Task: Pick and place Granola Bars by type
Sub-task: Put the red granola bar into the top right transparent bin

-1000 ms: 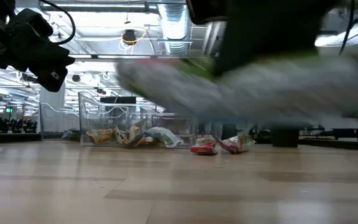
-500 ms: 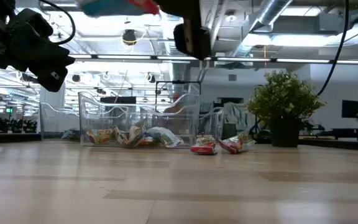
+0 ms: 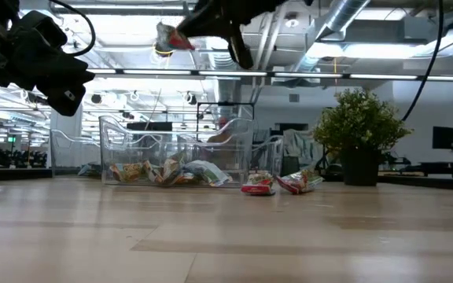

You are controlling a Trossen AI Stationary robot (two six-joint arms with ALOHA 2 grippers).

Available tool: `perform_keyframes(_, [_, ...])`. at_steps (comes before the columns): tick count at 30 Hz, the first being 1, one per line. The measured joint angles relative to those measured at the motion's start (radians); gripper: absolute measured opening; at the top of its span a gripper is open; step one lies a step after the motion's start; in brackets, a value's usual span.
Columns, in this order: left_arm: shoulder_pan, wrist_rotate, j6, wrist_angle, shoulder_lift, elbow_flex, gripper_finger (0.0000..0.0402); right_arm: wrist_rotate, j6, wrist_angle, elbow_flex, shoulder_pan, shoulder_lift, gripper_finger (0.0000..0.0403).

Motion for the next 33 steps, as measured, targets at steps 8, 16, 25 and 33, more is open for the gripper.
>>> perform_keyframes(8, [0.000,0.000,0.000,0.000,0.000,0.000,0.0073,-0.001,-0.016,-0.004,0.005,-0.162,-0.014,0.0000])
perform_keyframes(16, [0.000,0.000,0.000,0.000,0.000,0.000,0.0073,0.025,-0.016,-0.004,0.055,-0.288,-0.014,0.0000])
perform_keyframes(25, [0.000,0.000,0.000,0.000,0.000,0.000,0.0073,0.038,0.009,-0.005,0.063,-0.398,-0.013,0.0000])
perform_keyframes(33, [0.000,0.000,0.000,0.000,0.000,0.000,0.0073,0.042,0.004,-0.060,0.063,-0.452,-0.013,0.0000])
